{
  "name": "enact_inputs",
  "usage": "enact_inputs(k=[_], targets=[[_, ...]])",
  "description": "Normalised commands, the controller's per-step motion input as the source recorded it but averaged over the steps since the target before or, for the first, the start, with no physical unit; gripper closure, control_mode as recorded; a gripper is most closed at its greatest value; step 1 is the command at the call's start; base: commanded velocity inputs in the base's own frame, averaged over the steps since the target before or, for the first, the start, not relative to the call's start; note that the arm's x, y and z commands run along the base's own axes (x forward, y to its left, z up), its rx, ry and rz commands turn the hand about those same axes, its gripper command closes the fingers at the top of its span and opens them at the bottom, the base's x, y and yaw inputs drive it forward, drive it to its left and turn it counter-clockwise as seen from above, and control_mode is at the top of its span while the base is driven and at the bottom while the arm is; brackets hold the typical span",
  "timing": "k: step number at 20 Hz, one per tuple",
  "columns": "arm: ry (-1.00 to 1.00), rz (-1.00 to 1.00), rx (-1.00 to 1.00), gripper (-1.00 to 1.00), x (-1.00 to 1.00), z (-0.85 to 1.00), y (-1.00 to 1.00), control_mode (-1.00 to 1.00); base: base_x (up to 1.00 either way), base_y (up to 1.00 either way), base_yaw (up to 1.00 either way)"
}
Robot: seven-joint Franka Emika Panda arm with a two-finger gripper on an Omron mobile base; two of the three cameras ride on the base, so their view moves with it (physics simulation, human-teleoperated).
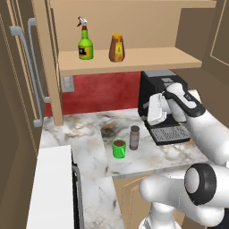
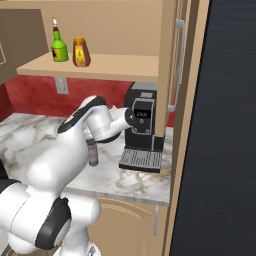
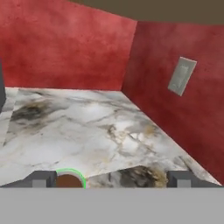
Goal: Pick the cinnamon and honey bottle from the cabinet and place them next to the mug.
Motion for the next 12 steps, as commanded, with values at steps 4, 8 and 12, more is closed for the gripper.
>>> enact_inputs(k=[4, 8, 12], targets=[[0.17, -0.35, 0.04, -1.0, -0.52, 0.18, 0.0, -1.0, 0.0, 0.0, 0.0], [0.21, -0.48, 0.01, -1.0, -0.41, 0.2, 0.0, -1.0, 0.0, 0.0, 0.0], [0.22, -0.58, 0.0, -1.0, -0.29, 0.34, 0.0, -1.0, 0.0, 0.0, 0.0]])
